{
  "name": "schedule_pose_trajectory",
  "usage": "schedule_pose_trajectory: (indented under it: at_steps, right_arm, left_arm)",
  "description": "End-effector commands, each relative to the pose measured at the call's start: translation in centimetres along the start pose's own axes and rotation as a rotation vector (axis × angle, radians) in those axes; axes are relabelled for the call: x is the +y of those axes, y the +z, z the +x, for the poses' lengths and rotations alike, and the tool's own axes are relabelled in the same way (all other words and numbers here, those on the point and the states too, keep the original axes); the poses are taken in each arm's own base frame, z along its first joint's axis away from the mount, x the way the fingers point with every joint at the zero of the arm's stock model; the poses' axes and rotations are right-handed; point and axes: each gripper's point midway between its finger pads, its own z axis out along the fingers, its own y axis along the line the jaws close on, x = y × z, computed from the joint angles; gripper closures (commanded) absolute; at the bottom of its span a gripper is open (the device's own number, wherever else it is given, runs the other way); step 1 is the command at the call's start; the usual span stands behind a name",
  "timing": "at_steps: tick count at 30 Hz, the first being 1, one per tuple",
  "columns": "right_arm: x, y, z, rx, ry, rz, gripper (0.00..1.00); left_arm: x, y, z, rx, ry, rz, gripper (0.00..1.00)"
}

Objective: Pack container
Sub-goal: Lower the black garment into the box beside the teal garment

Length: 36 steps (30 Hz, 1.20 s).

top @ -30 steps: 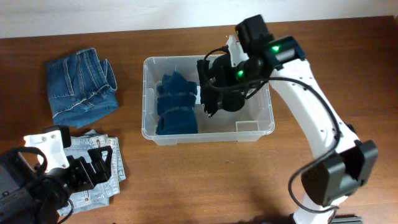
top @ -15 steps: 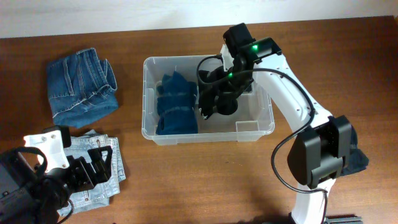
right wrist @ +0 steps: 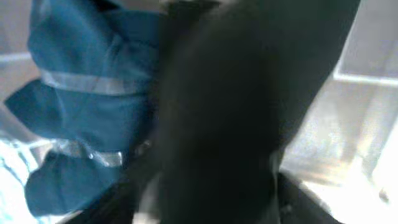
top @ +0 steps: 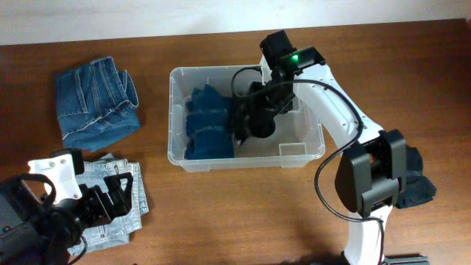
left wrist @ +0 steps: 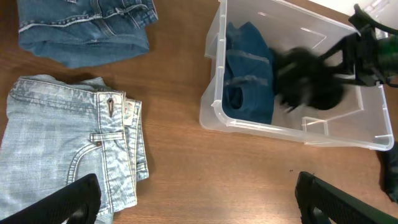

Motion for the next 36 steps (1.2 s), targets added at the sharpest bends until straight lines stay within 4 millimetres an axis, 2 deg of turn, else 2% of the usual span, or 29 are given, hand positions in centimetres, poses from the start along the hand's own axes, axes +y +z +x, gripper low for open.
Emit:
schedule_pose_trajectory:
  at_steps: [1, 3, 7, 9, 12, 16, 19, 20, 21, 23, 25, 30, 36]
  right_arm:
    - [1.4, 0.2, 0.6, 0.011, -0.017, -0.021, 0.21]
    - [1.4, 0.2, 0.7, 0.015, -0.013, -0.022, 0.15]
    - [1.4, -0.7, 0.1, -0.001, -0.008, -0.027, 0.14]
    - [1.3, -2.0, -0.6, -0.022, 0.0, -0.028, 0.15]
    - [-0.2, -4.6, -2.0, -0.074, 0.02, 0.036, 0.17]
    - [-3.6, -6.0, -2.1, -0.093, 0.04, 0.207, 0.44]
    - [-5.3, -5.7, -1.0, -0.047, 0.003, 0.3, 0.62]
    - [-5.6, -5.5, -0.8, -0.038, 0.0, 0.319, 0.72]
    - [-6.0, -5.2, -0.5, -0.029, 0.0, 0.337, 0.78]
    - [-7.0, -4.9, -0.2, -0.017, 0.002, 0.381, 0.89]
    - [-7.7, -4.6, 0.0, -0.009, 0.003, 0.414, 0.96]
    - [-8.8, -3.4, 0.6, 0.01, 0.012, 0.445, 0.96]
    - [-9.7, -0.4, 2.0, 0.047, 0.039, 0.434, 0.96]
  left_arm:
    - [0.0, 0.0, -0.1, -0.002, 0.015, 0.0, 0.01]
    - [0.0, 0.0, -0.1, -0.002, 0.015, 0.0, 0.01]
    - [0.0, 0.0, -0.1, -0.002, 0.015, 0.0, 0.01]
    - [0.0, 0.0, -0.1, -0.002, 0.015, 0.0, 0.01]
    - [0.0, 0.0, -0.1, -0.002, 0.015, 0.0, 0.01]
    - [0.0, 0.0, -0.1, -0.002, 0.015, 0.0, 0.01]
    - [0.0, 0.0, -0.1, -0.002, 0.015, 0.0, 0.01]
    - [0.0, 0.0, -0.1, -0.002, 0.015, 0.0, 0.01]
    - [0.0, 0.0, -0.1, -0.002, 0.015, 0.0, 0.01]
    - [0.0, 0.0, -0.1, -0.002, 0.014, 0.0, 0.01]
    - [0.0, 0.0, -0.1, -0.002, 0.015, 0.0, 0.01]
    - [0.0, 0.0, -0.1, -0.002, 0.015, 0.0, 0.01]
    - [0.0, 0.0, -0.1, -0.002, 0.015, 0.0, 0.01]
